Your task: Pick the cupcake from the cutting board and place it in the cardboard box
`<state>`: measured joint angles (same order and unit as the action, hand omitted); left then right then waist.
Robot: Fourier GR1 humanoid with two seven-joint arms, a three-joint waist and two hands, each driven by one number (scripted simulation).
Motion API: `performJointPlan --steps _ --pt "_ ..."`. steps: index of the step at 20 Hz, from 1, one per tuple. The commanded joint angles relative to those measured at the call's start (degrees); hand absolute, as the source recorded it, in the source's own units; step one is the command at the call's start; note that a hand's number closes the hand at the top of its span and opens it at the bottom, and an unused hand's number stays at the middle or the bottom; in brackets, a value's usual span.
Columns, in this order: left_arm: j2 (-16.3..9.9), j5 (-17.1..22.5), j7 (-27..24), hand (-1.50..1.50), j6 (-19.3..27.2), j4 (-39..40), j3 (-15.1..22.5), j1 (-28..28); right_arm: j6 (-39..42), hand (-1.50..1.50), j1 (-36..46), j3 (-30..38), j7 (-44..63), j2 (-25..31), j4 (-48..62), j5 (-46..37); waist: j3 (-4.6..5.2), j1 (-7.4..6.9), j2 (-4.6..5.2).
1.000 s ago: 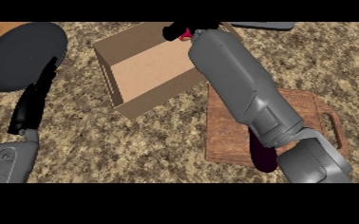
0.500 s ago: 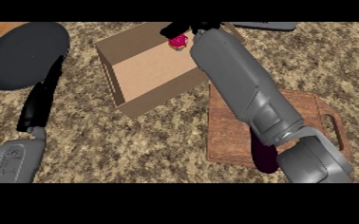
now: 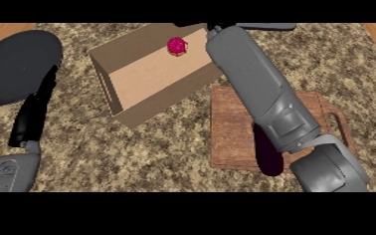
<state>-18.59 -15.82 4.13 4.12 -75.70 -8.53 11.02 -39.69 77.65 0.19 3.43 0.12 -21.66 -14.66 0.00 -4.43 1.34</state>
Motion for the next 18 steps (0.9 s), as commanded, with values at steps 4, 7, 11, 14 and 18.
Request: performJointPlan --steps 4,7,11,14,18 --pt "1.05 -0.98 -1.58 0.00 2.16 2.29 -0.94 -2.25 5.05 -1.50 -5.04 4.65 -7.32 4.42 -4.30 4.50 -0.01 3.87 -1.13" --pt "-2.48 1.82 0.54 0.00 -1.46 -0.89 -3.71 -3.53 6.17 -1.50 -9.11 5.77 -8.28 6.51 -5.15 5.40 -0.03 3.94 -1.34" --pt "1.16 -0.59 -1.52 0.00 2.30 -0.43 -2.10 -6.07 10.05 -1.50 -13.46 3.13 -2.86 10.34 -12.62 4.11 0.01 5.48 -1.89" --pt "-1.19 1.40 2.43 0.00 -0.58 -2.48 -3.62 -4.27 16.34 -1.50 -20.48 4.32 -6.93 15.46 -16.57 6.14 -0.03 5.46 -1.71" --pt "-1.63 1.32 -0.01 0.00 -0.94 -1.01 -4.22 -5.73 21.34 -1.50 -30.85 1.16 -3.69 17.02 -29.56 6.42 0.01 6.16 -1.96"
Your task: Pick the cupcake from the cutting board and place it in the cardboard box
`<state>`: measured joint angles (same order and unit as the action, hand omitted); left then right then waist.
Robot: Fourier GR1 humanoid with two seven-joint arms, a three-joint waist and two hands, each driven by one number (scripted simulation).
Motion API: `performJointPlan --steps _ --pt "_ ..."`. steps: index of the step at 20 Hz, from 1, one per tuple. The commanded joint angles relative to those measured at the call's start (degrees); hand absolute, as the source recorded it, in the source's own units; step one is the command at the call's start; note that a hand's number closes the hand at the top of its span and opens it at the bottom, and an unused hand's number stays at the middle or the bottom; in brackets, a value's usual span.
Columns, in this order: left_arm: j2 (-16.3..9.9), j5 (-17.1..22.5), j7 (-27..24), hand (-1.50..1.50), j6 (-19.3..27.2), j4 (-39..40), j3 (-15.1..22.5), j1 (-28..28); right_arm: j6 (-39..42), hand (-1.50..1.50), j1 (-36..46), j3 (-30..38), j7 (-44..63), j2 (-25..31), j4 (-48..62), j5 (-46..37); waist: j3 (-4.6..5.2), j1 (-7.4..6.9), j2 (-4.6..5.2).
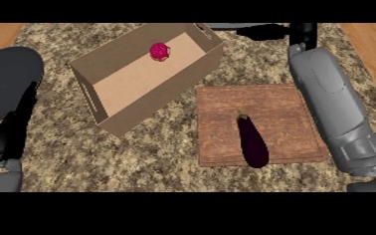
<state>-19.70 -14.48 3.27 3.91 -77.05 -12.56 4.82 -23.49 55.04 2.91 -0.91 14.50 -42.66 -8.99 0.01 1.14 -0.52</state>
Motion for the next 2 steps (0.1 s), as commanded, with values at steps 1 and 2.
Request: performJointPlan --steps 1,2 --pt "1.54 -1.26 3.12 0.00 1.11 -4.60 1.39 -1.23 7.73 -1.50 -7.96 -0.55 1.36 5.42 -8.20 1.35 -0.03 -0.31 0.07" --pt "1.35 -1.05 0.88 0.00 1.08 0.85 0.81 2.22 10.74 -1.50 -7.67 -0.91 2.79 7.58 -8.86 1.32 0.02 0.05 0.21"
